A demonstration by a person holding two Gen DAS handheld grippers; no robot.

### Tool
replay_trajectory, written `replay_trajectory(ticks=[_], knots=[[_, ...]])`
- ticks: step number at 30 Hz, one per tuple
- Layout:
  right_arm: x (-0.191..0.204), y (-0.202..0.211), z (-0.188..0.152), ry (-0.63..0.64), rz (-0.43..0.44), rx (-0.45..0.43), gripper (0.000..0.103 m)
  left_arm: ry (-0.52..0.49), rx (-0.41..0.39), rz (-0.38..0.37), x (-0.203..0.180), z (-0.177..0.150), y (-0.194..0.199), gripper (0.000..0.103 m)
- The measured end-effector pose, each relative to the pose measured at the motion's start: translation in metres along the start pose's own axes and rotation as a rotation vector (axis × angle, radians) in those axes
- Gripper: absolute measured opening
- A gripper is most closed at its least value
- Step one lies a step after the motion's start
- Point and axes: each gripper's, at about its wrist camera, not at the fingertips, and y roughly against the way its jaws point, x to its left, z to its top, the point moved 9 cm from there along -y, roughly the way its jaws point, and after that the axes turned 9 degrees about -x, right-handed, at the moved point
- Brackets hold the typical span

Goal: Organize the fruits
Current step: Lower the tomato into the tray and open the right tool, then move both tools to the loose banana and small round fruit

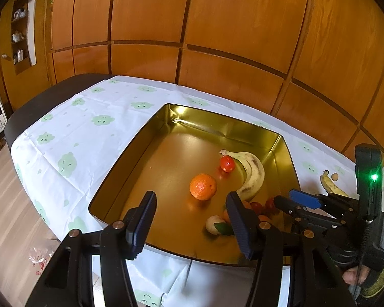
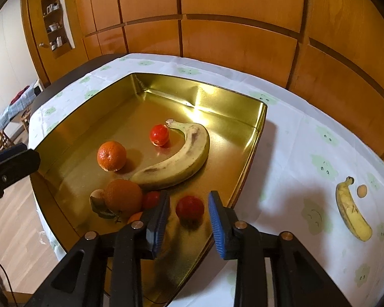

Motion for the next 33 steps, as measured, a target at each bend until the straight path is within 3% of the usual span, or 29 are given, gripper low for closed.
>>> replay_trajectory(ticks=[18, 33], knots=[[-0.008, 0.047, 0.011, -0.07, 0.005, -0.105, 0.032, -0.032, -0.014, -0.013, -0.015, 0.001, 0.013, 0.059], [-0.045, 0.081, -0.008, -0.169, -0.043, -0.137, 0.032, -0.089, -0.013, -0.048, -0.045, -0.004, 0.022, 0.059]])
